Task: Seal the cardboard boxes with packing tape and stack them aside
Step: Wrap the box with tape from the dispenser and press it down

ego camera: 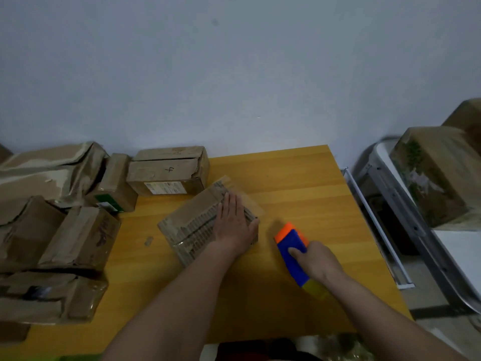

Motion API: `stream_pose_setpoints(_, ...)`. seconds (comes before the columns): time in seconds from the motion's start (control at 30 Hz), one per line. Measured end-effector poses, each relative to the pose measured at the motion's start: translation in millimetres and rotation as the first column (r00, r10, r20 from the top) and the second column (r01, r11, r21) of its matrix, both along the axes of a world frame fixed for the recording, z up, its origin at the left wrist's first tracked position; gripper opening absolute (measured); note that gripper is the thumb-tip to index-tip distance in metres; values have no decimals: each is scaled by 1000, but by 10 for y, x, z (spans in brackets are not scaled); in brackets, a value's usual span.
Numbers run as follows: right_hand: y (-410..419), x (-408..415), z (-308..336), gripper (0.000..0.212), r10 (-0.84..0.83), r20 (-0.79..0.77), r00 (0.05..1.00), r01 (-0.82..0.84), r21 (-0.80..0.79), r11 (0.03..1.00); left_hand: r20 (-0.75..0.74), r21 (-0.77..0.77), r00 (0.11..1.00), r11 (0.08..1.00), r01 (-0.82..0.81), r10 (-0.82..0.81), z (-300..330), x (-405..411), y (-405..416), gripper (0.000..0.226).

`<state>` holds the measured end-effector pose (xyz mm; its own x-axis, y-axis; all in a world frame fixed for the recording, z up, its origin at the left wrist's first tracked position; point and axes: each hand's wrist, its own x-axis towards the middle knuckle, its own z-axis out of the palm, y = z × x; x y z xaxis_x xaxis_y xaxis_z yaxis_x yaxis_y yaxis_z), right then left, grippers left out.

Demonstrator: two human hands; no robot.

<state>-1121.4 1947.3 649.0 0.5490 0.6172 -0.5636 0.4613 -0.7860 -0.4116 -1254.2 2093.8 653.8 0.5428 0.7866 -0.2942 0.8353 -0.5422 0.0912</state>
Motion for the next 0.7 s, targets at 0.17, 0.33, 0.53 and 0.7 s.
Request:
stream_pose_setpoints(0.17,54,159,-68,37,-111,122,986,101,86,991,41,80,999,997,-22,19,-26,-22,-65,88)
stream_pose_setpoints(0.33,1,244,-340,35,-8,258,966,12,-15,1000,83,127,995,990,-58,47,-47,-1,-117,87)
stream_pose_setpoints(0.53,42,283,-402,30,-139,247,959,115,112,987,234,29,969,996,-83,73,-31,-69,-145,110)
stream_pose_setpoints(0.7,347,-225,-6,18,-150,3,989,100,736,670,107,103,994,994,-47,36,-18,-232,-118,116)
